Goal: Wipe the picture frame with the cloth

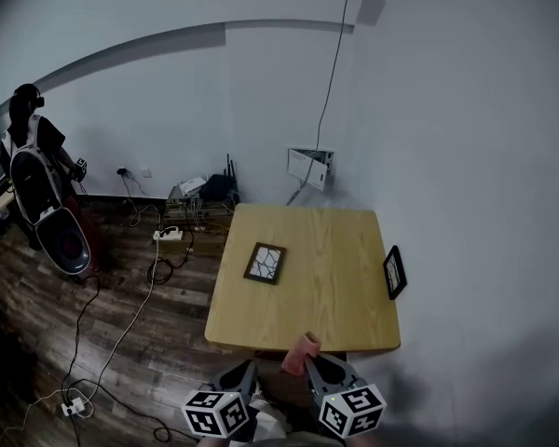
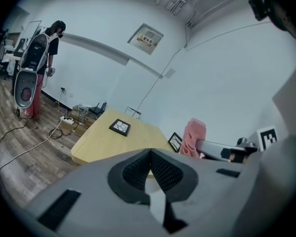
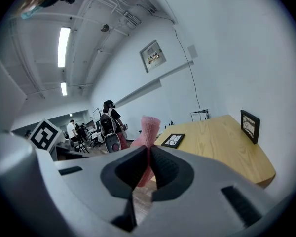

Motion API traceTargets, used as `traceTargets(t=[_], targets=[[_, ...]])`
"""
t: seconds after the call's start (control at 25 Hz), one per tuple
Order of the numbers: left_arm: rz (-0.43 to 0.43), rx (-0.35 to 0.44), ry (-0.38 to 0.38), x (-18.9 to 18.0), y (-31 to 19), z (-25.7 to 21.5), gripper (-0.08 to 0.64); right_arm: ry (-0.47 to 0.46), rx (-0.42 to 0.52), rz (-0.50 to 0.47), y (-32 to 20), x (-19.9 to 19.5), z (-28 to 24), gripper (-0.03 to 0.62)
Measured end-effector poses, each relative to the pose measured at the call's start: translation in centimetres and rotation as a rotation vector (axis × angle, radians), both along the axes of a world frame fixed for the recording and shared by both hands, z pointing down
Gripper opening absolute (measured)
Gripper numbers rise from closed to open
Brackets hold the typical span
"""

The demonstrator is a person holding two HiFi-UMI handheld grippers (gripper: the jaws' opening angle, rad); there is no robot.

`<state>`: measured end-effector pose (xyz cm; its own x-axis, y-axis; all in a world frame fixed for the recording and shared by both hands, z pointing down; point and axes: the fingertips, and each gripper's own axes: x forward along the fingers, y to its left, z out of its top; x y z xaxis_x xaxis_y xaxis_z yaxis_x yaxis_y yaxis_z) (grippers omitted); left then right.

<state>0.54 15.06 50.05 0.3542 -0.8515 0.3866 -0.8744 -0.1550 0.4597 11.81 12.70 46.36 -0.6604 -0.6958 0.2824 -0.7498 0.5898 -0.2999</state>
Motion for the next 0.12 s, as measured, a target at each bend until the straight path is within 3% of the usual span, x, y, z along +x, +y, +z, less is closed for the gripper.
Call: traceTargets(t=[0.12], targets=[[-0.001, 0.004, 0.004, -0.19, 0.11, -0.13, 0.003, 0.004, 0.003, -0.003, 0.06, -0.29, -0.12, 0.017]])
